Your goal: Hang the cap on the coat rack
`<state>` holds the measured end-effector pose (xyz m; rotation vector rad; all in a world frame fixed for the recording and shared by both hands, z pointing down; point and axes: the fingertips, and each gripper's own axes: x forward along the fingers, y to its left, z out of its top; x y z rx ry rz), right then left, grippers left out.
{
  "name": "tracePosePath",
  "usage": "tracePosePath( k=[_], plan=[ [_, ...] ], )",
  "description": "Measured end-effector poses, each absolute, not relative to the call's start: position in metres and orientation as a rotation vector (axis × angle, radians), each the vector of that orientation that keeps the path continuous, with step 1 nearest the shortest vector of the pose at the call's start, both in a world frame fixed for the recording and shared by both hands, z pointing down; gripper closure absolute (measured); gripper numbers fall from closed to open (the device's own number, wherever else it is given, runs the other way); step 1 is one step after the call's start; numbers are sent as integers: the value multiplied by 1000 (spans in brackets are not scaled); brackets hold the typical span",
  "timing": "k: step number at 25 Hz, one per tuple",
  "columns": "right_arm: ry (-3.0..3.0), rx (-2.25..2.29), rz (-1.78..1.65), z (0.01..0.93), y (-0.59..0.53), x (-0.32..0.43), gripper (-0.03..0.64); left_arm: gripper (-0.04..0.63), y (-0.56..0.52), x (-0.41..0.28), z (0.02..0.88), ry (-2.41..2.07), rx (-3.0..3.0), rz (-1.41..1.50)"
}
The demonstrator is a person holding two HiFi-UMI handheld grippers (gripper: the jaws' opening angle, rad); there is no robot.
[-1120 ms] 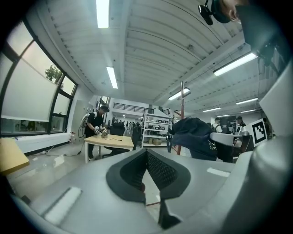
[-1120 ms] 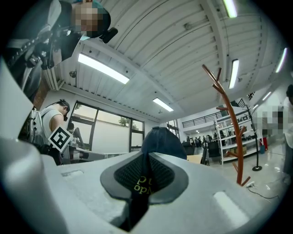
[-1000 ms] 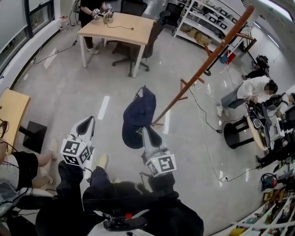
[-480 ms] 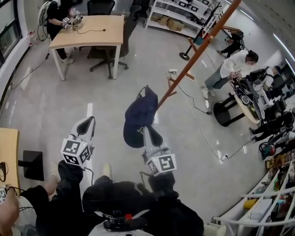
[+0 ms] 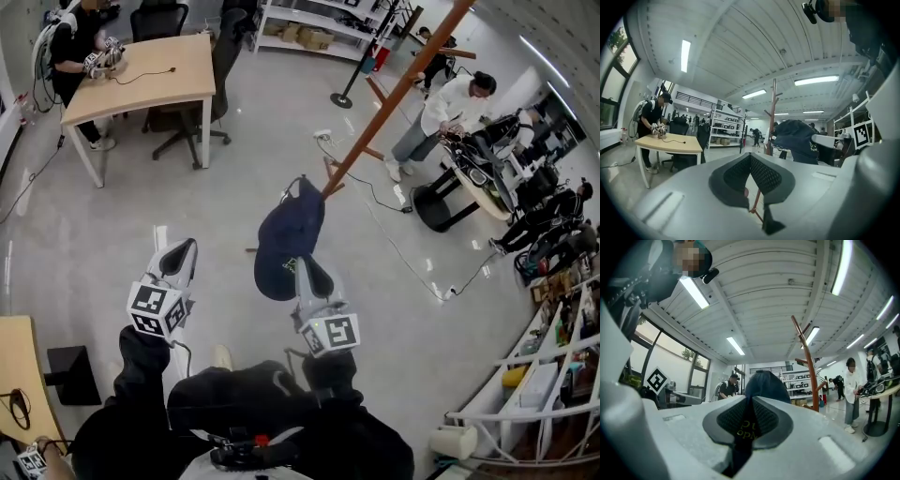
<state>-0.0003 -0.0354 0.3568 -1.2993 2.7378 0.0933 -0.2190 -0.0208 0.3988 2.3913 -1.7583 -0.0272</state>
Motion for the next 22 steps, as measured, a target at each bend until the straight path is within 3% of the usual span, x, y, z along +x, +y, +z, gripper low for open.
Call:
tracePosePath(
  k=[22],
  plan=[
    [2659,-1494,160,374,-122,31,583,592,-142,-193,422,-1585,2478,-35]
  ],
)
